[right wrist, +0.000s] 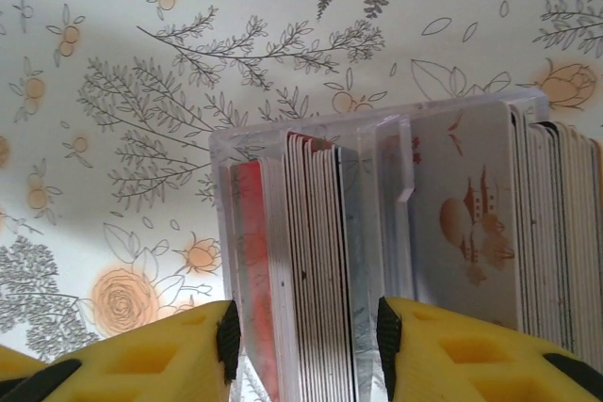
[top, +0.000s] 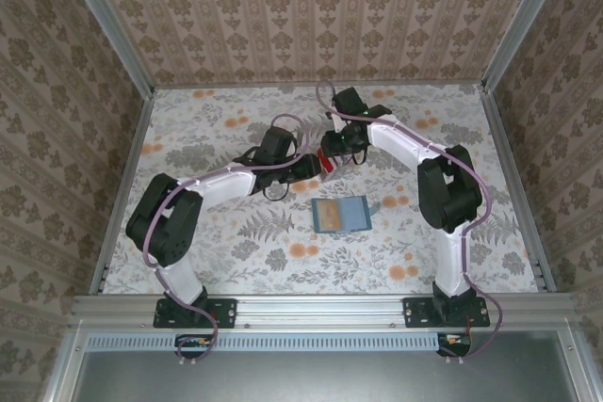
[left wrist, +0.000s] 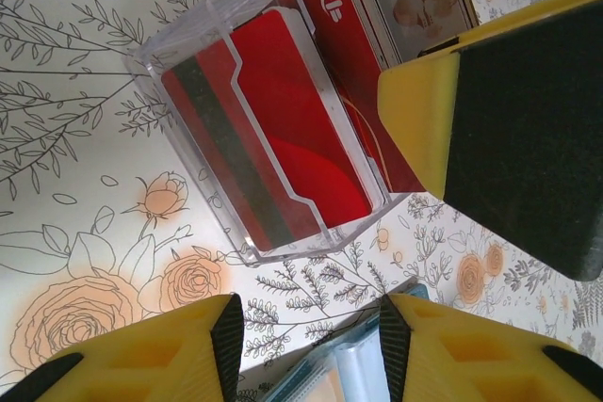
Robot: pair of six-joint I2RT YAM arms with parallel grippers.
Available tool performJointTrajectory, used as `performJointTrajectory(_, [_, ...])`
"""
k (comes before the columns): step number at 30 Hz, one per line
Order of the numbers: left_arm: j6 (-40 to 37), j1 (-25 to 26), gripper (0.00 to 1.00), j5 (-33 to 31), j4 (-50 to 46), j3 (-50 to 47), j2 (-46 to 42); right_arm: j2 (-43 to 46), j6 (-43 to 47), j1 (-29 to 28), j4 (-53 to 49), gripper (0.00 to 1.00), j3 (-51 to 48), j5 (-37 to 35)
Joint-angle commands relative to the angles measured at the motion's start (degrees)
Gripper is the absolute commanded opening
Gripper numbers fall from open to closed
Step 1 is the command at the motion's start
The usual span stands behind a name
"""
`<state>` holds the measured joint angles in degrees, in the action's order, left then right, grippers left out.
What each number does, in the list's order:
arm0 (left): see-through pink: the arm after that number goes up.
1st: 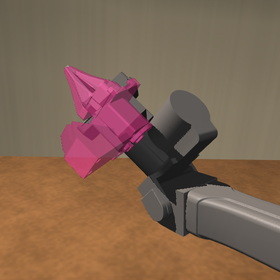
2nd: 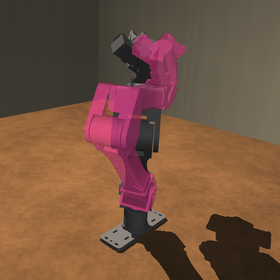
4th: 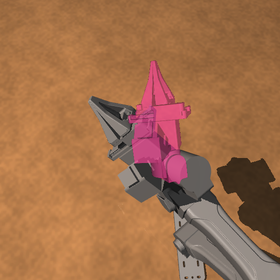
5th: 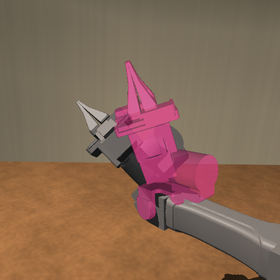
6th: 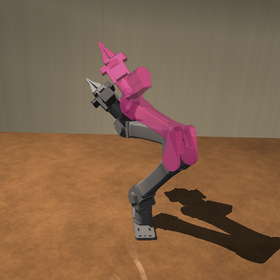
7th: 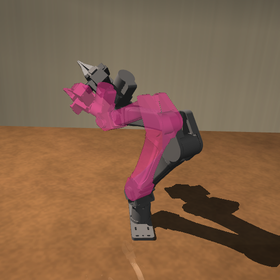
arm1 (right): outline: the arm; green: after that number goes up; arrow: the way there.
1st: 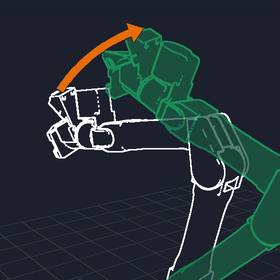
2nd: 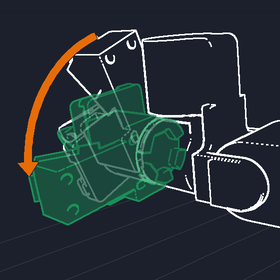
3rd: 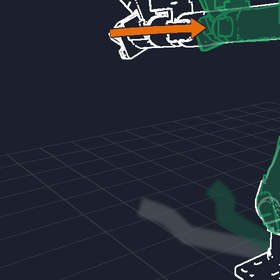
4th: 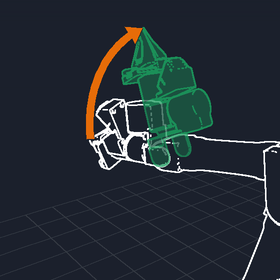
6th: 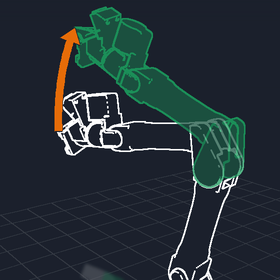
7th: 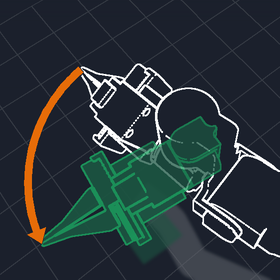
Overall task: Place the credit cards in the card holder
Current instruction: Pick up the credit card from the storage box.
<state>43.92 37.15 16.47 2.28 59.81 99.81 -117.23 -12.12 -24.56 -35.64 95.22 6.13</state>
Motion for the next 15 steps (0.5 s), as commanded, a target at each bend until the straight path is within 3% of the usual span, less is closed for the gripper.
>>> performJointTrajectory(1, [-0.9,0.5,0.44,-0.6,-0.7,0.2,-0.3,-2.1,1.0,-0.4,-2.0,0.45,2.0,-3.0])
performJointTrajectory(7, [-1.1,1.4,0.44,-0.2,-0.8,0.8,0.5,-3.1,0.3,-2.2,-0.5,0.45,0.3,-0.8])
performJointTrajectory(15, [-1.3,1.5,0.45,-0.2,-1.2,0.1,0.2,-3.7,-0.3,-3.6,-0.2,0.45,-0.3,-4.1])
